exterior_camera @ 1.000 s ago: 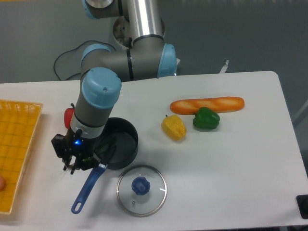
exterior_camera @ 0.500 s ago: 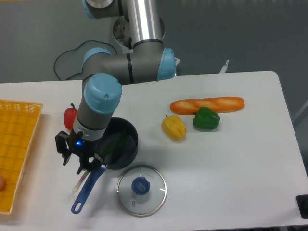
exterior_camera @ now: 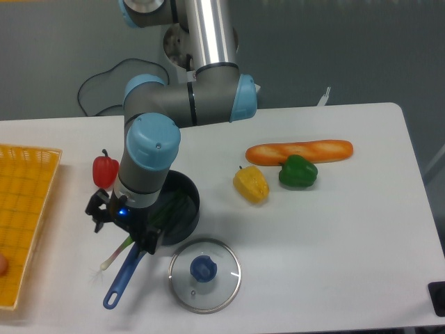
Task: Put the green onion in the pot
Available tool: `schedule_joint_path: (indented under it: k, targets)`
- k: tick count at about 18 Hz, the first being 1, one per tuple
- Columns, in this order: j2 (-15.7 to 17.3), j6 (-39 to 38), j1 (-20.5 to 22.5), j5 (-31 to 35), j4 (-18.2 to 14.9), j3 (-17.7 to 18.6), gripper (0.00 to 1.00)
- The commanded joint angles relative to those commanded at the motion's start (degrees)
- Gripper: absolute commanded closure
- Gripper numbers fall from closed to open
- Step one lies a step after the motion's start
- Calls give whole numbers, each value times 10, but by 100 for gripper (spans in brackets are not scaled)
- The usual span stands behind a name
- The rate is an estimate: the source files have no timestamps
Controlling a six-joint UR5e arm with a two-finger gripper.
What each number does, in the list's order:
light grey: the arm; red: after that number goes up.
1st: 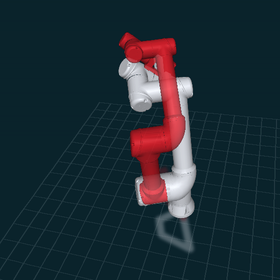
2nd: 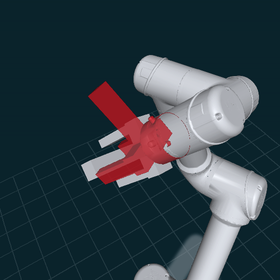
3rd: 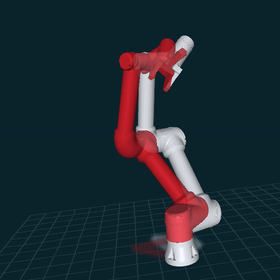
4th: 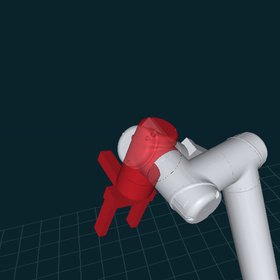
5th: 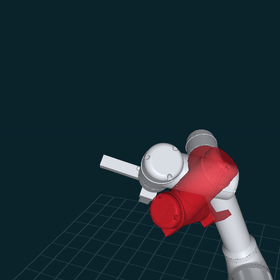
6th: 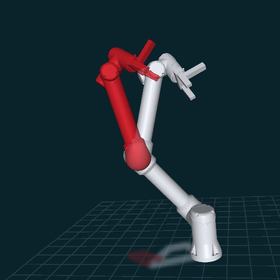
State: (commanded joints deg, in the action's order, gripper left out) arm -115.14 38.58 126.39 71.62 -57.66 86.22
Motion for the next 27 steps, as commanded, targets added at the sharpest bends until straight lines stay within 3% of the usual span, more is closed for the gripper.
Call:
schedule_joint_path:
  k: [5,16,27]
  targets:
    - [27,21,23,60,-3,1,0]
    - [71,194,60,195,-17,54,0]
    - [129,353,134,193,-135,54,0]
